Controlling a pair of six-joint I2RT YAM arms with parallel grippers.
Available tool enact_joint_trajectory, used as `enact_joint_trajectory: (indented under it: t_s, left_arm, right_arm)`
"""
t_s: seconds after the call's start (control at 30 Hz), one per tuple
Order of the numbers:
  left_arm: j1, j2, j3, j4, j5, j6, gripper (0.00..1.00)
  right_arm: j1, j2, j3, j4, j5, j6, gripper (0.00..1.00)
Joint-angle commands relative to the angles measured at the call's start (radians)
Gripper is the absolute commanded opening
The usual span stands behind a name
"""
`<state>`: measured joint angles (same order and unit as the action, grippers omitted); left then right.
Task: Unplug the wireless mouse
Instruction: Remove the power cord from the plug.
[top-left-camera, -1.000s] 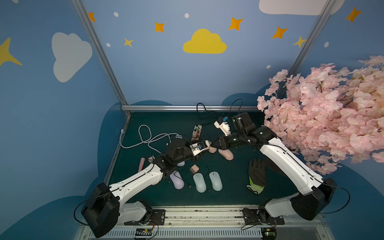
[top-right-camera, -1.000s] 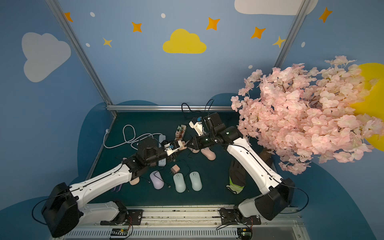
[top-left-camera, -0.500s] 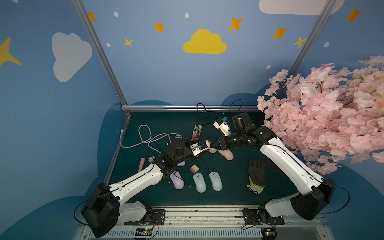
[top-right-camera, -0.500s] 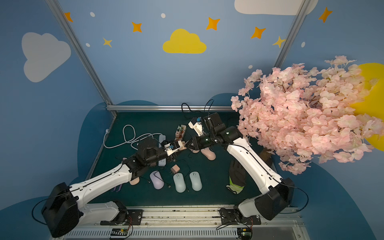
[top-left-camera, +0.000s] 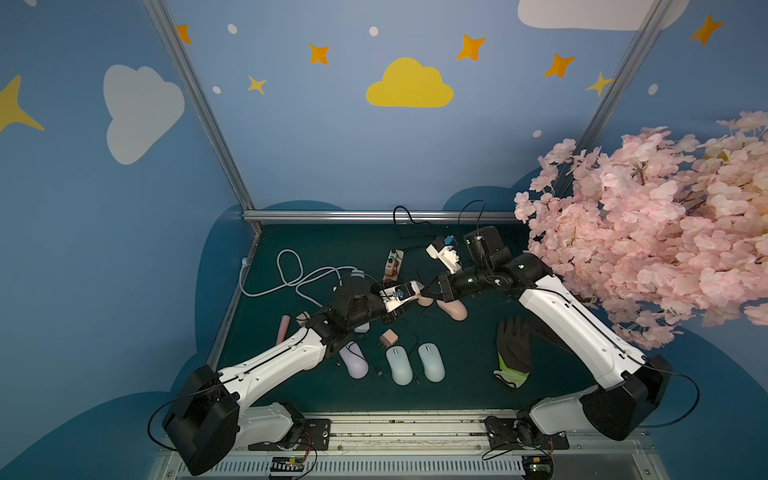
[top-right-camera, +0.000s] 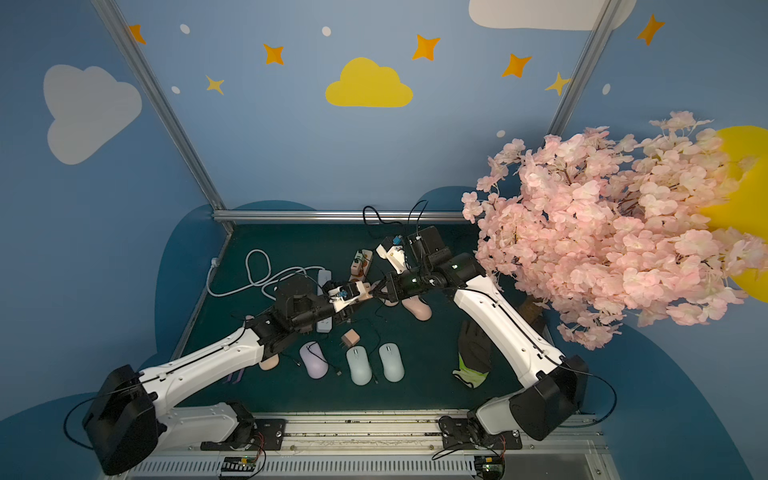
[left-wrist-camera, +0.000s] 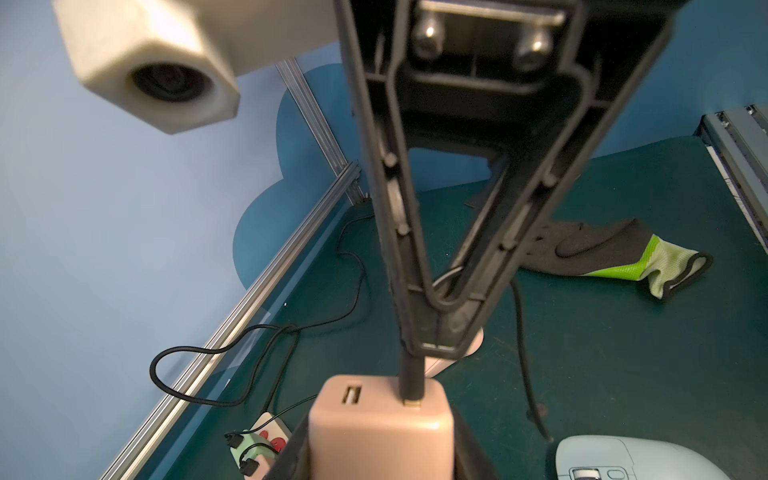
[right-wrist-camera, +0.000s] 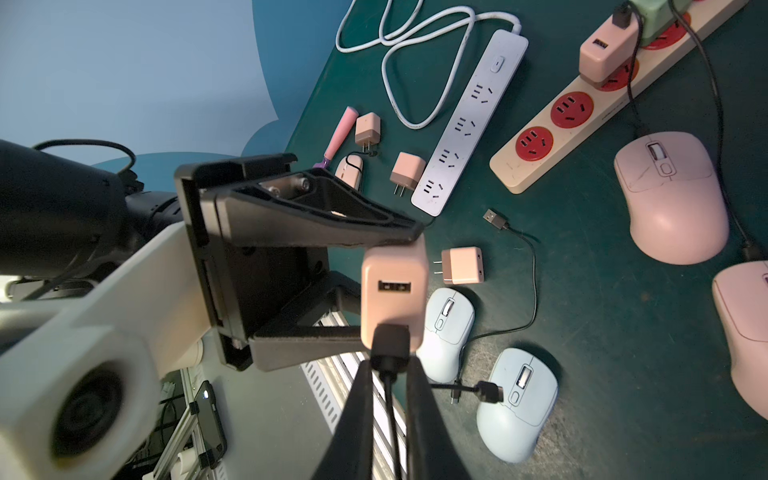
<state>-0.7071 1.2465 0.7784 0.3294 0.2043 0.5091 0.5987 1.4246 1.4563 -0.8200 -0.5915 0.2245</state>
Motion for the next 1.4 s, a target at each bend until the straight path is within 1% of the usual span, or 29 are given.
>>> enact_joint_trajectory:
  t_s: [0.0, 0.13, 0.27, 0.53, 0.73, 0.83, 0.97, 1.03, 1.1, 1.2, 1.3, 1.37]
  left_arm:
    - [0.003, -0.012, -0.006, 0.016, -0.009, 0.0, 0.04]
    - [0.004, -0.015, -0.012, 0.006, 0.0, 0.008, 0.03]
    - [0.002, -0.022, -0.02, -0.047, 0.022, 0.044, 0.03]
    - [0.01, -0.065, -0.071, -0.107, 0.023, 0.086, 0.03]
    - [0.023, -0.076, -0.079, -0.097, 0.014, 0.053, 0.03]
    - [0.025, -0.084, -0.087, -0.056, -0.035, -0.01, 0.03]
    - [0.024, -0.118, -0.107, -0.008, -0.084, -0.132, 0.03]
    - [0.027, -0.137, -0.127, 0.027, -0.126, -0.218, 0.03]
    - [0.029, -0.147, -0.14, 0.039, -0.157, -0.294, 0.03]
    - [0.033, -0.145, -0.138, 0.013, -0.196, -0.401, 0.03]
    - [0.04, -0.133, -0.14, 0.0, -0.204, -0.493, 0.03]
    - [0.056, -0.117, -0.132, -0.019, -0.234, -0.59, 0.03]
  right_arm:
    - [0.001, -0.008, -0.005, -0.016, -0.001, -0.015, 0.0]
    - [0.0, -0.022, -0.001, -0.016, 0.013, -0.017, 0.0]
    - [-0.015, -0.044, 0.007, -0.022, 0.007, -0.023, 0.0]
    - [-0.071, -0.102, 0.028, -0.055, -0.011, -0.044, 0.0]
    - [-0.078, -0.101, 0.033, -0.073, 0.007, -0.039, 0.0]
    - [-0.065, -0.093, 0.042, -0.104, 0.082, -0.032, 0.0]
    - [-0.037, -0.076, 0.064, -0.208, 0.262, -0.016, 0.0]
    - [-0.019, -0.069, 0.065, -0.269, 0.34, 0.006, 0.0]
    - [0.0, -0.069, 0.05, -0.309, 0.364, 0.031, 0.0]
    - [0.033, -0.069, 0.011, -0.352, 0.389, 0.082, 0.0]
    - [0.055, -0.064, -0.031, -0.379, 0.385, 0.13, 0.0]
    - [0.064, -0.054, -0.059, -0.394, 0.385, 0.131, 0.0]
